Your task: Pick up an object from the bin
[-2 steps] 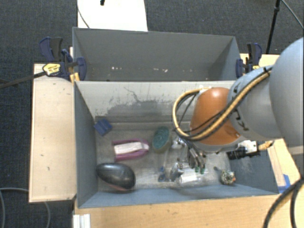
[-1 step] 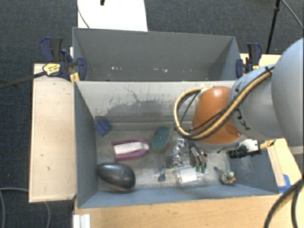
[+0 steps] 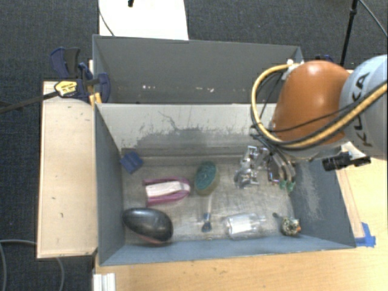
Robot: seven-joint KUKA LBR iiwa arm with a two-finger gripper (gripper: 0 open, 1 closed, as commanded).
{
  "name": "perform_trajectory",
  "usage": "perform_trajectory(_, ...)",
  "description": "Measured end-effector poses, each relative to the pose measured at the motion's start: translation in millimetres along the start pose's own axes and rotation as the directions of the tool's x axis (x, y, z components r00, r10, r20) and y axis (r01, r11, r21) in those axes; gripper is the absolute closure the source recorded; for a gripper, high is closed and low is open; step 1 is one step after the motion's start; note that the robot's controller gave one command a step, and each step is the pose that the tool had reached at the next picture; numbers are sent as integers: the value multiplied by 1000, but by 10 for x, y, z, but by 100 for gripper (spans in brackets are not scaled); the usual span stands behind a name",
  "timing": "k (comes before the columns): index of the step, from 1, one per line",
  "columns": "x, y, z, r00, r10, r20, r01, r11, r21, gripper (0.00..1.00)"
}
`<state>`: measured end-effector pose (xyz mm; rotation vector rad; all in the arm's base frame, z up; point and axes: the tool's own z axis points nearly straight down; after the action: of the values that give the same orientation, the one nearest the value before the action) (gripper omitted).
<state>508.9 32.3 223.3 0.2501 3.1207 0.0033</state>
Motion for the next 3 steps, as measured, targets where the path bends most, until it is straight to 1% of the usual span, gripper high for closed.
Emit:
perform_trajectory(1, -218, -281, 1125, 997, 76, -15, -76, 997, 6, 100)
perform_trajectory(2, -234, -266, 1084, 997, 71, -8, -71, 997, 4, 0)
perform_trajectory(3, -380, 745, 1398, 971, -240, -7, 240, 971, -1, 0)
